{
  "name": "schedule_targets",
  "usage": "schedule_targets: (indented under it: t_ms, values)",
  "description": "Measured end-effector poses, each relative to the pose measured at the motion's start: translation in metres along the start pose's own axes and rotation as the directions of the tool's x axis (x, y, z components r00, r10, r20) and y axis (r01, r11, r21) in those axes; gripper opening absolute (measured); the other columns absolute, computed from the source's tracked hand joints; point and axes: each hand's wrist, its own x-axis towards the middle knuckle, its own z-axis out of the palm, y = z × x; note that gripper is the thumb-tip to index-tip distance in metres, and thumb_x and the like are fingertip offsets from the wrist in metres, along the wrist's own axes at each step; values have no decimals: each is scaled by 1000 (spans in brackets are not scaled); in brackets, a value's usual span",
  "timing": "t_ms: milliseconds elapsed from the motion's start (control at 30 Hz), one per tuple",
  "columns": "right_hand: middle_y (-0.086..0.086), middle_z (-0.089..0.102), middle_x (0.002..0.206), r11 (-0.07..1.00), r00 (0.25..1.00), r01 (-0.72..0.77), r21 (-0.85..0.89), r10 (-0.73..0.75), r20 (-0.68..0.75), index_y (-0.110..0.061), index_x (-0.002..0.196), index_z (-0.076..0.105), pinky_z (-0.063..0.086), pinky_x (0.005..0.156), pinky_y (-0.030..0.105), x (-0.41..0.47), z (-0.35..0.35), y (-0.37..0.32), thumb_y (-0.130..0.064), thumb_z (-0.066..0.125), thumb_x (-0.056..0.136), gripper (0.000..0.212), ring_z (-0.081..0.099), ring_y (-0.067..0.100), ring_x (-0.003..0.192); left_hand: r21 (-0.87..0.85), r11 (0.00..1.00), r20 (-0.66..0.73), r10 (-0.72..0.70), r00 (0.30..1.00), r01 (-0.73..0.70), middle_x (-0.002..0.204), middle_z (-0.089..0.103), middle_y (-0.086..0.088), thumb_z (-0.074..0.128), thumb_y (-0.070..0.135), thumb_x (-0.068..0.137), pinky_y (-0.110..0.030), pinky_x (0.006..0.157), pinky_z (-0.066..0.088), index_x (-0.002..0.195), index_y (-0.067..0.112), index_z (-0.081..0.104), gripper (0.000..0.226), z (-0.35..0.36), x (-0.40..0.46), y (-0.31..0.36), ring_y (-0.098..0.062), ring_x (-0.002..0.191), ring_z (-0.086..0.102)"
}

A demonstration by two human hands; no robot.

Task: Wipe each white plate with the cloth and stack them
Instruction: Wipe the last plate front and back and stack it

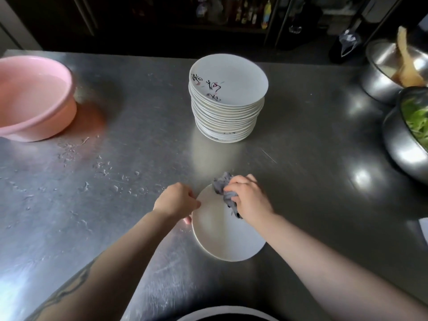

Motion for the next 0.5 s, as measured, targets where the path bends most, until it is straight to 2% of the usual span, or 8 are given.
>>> schedule_targets:
  t_ms: [67,133,167,233,300,333,400,500]
  values:
    - [-10,59,114,998,998,-50,-32,49,-37,-23,108,70,50,78,33,-4,-3,7,0,58,81,38,43,20,104,34,999,141,-9,990,5,61,72,-2,62,14,85,-23,63,51,70,8,66,17,-2,-5,-10,-13,60,71]
    - [-10,58,114,998,997,-56,-26,55,-46,-23,108,70,50,77,34,-7,-1,8,2,57,80,39,43,19,104,118,993,284,-21,959,-13,64,73,1,64,19,88,-20,57,49,67,12,68,23,-3,-10,-12,-8,58,71]
    - [-10,59,114,999,998,-44,-12,43,-45,-22,107,70,50,77,34,-8,1,6,2,56,80,39,43,20,103,168,985,294,-20,956,-31,62,73,2,65,25,88,-20,56,48,66,14,68,25,-3,-9,-9,-7,59,71]
    - [-7,61,113,999,999,0,37,2,-38,-18,105,72,50,79,36,-8,4,0,1,56,80,35,44,21,102,233,971,115,34,993,-60,58,69,4,67,37,86,-23,63,52,71,18,66,24,-3,-5,1,-11,68,71]
    - [-5,63,112,997,999,47,66,-45,-25,-16,105,72,49,81,36,-6,8,-5,0,56,82,32,44,22,100,163,983,-89,98,991,-83,60,61,4,70,40,83,-30,72,55,73,22,60,23,-2,-1,10,-21,76,69]
    - [-5,63,112,996,998,59,70,-58,-17,-16,105,72,49,82,36,-5,9,-6,0,56,83,32,44,22,100,109,990,-109,102,989,-90,60,60,3,71,38,83,-31,73,55,70,21,59,24,-2,1,12,-24,75,69]
    - [-7,62,112,996,999,52,66,-51,-9,-18,105,72,50,81,35,-5,9,-4,0,58,82,33,44,21,100,37,997,-37,63,997,-61,56,65,-1,72,27,83,-28,68,53,64,16,60,25,-1,3,8,-22,67,69]
    - [-12,60,110,999,997,-26,18,28,-77,-24,103,72,51,75,34,-9,6,7,0,61,78,36,44,19,101,41,999,149,-9,989,3,58,71,-2,67,14,85,-18,54,51,62,10,66,24,-2,0,-7,-10,55,68]
